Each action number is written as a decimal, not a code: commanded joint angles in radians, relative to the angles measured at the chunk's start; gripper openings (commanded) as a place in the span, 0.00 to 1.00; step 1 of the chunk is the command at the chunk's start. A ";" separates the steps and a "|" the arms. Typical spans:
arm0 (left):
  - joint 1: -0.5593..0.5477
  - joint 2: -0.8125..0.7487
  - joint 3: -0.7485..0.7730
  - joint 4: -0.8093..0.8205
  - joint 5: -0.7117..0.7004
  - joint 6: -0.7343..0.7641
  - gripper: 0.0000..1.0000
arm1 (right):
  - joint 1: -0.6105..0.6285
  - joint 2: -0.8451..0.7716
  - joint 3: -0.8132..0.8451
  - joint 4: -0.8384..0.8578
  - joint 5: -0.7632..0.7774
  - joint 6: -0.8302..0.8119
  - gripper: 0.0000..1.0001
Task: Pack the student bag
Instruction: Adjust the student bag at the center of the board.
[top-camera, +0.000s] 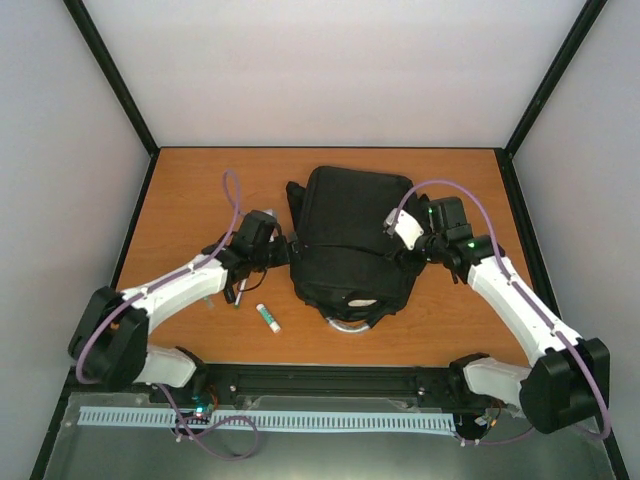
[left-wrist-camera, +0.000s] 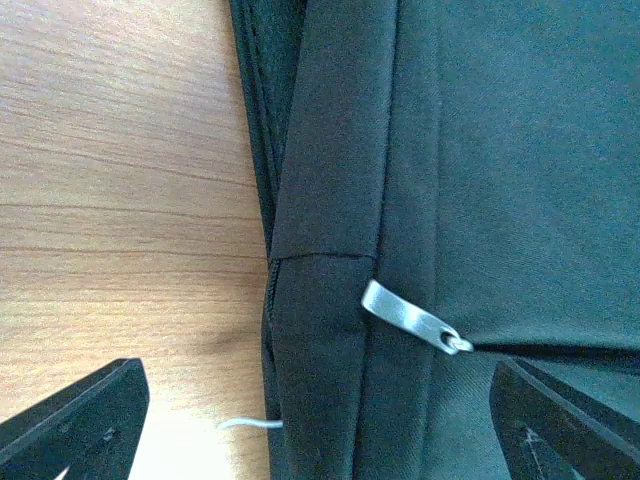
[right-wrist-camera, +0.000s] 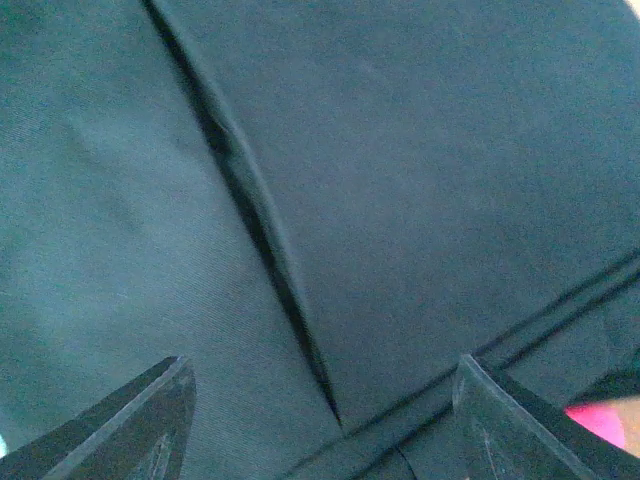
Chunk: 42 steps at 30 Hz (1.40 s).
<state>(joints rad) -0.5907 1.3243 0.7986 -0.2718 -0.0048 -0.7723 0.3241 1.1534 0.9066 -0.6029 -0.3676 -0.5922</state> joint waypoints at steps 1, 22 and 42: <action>0.029 0.097 0.060 0.087 0.137 0.079 0.95 | -0.036 0.065 0.025 -0.041 0.113 0.053 0.73; -0.057 0.178 -0.141 0.338 0.349 0.110 0.78 | -0.036 0.685 0.353 -0.031 0.294 0.074 0.70; -0.221 -0.209 -0.184 -0.098 -0.022 0.167 0.81 | -0.034 0.288 0.216 -0.087 0.033 0.100 0.71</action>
<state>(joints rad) -0.8089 1.1206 0.6476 -0.2863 0.0227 -0.6525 0.2874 1.4982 1.1801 -0.6781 -0.1726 -0.5064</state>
